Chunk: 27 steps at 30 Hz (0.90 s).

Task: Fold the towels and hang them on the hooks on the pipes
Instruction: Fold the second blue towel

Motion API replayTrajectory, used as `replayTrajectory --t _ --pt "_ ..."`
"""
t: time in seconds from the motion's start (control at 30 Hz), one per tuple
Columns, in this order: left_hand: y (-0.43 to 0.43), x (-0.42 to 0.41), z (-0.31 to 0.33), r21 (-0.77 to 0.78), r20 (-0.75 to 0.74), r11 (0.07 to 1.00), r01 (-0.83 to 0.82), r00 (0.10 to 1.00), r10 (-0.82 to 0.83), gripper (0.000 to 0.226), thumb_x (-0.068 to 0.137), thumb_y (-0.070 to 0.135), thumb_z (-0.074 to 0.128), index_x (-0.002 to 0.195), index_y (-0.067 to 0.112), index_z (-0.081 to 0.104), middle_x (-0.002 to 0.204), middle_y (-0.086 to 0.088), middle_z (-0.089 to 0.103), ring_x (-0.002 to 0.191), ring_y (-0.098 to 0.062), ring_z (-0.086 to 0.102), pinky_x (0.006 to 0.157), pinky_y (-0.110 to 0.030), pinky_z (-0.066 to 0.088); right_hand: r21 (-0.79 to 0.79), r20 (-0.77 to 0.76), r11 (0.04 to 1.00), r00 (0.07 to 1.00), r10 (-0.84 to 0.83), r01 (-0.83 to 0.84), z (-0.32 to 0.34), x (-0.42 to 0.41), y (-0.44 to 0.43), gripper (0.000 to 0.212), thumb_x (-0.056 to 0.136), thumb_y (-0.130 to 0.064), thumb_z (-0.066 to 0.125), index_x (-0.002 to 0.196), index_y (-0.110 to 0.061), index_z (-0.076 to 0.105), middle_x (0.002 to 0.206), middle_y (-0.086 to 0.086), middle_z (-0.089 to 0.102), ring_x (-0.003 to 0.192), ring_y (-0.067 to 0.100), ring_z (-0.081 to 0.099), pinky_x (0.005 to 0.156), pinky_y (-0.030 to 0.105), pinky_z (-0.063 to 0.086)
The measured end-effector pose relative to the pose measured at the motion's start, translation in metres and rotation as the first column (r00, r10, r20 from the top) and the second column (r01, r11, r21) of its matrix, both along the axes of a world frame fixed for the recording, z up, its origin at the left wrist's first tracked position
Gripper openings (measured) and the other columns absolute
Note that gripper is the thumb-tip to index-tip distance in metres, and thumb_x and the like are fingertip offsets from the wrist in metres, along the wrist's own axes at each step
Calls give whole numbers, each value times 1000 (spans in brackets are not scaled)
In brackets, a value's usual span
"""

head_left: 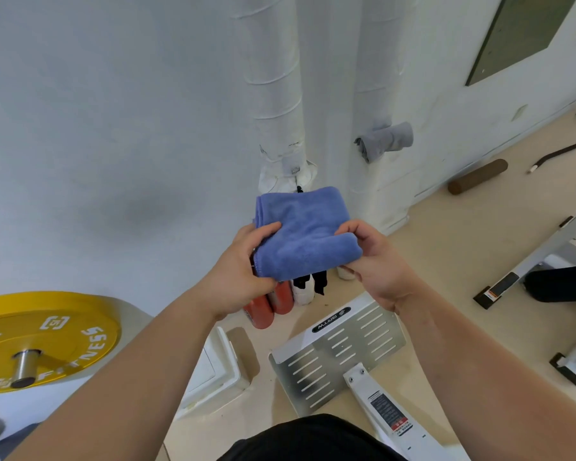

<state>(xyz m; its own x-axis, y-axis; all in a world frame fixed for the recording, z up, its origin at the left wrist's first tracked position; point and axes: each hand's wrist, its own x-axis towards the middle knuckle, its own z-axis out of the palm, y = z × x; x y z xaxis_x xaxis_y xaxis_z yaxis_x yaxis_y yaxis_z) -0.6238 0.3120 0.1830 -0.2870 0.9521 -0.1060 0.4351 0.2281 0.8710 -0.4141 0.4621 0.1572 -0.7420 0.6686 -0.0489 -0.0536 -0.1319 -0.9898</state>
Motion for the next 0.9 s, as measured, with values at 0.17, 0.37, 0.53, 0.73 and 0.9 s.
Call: replayTrajectory --t 0.17,0.37,0.53,0.73,0.9 --pt "-7 -4 -2 -84 -331 989 125 932 -146 105 76 15 80 156 43 20 157 14 13 129 -9 45 104 -27 48 41 -22 994 994 -105 106 -4 -2 -5 39 81 24 64 96 -12 68 92 -1 74 88 16 69 82 32 56" --pt "-16 -8 -3 159 -150 987 16 989 9 60 82 14 83 131 38 58 135 7 48 111 9 56 96 -15 48 19 41 995 994 -101 101 -2 -3 -15 23 79 12 75 90 -8 70 86 3 75 83 15 70 74 24 54" --pt "-21 -9 -10 186 -23 977 -107 993 114 35 71 15 91 102 23 76 108 4 68 98 -10 68 87 -31 55 -134 39 988 997 -72 77 -14 -3 -20 30 75 0 77 104 0 68 110 26 70 109 38 68 99 45 53" --pt "-26 0 -20 118 237 971 -210 955 178 25 72 39 81 93 27 78 100 -8 75 91 -23 72 85 -43 56 -308 -96 951 994 -46 14 -20 -7 -27 46 67 2 71 111 8 60 104 19 65 101 27 65 90 33 56" --pt "-16 14 -21 -25 500 962 -271 830 247 43 71 38 81 97 5 73 91 -47 57 79 -33 55 76 -51 33 -249 -88 966 992 -95 70 -18 -7 -20 31 74 6 68 104 4 63 98 18 68 95 26 67 85 34 56"
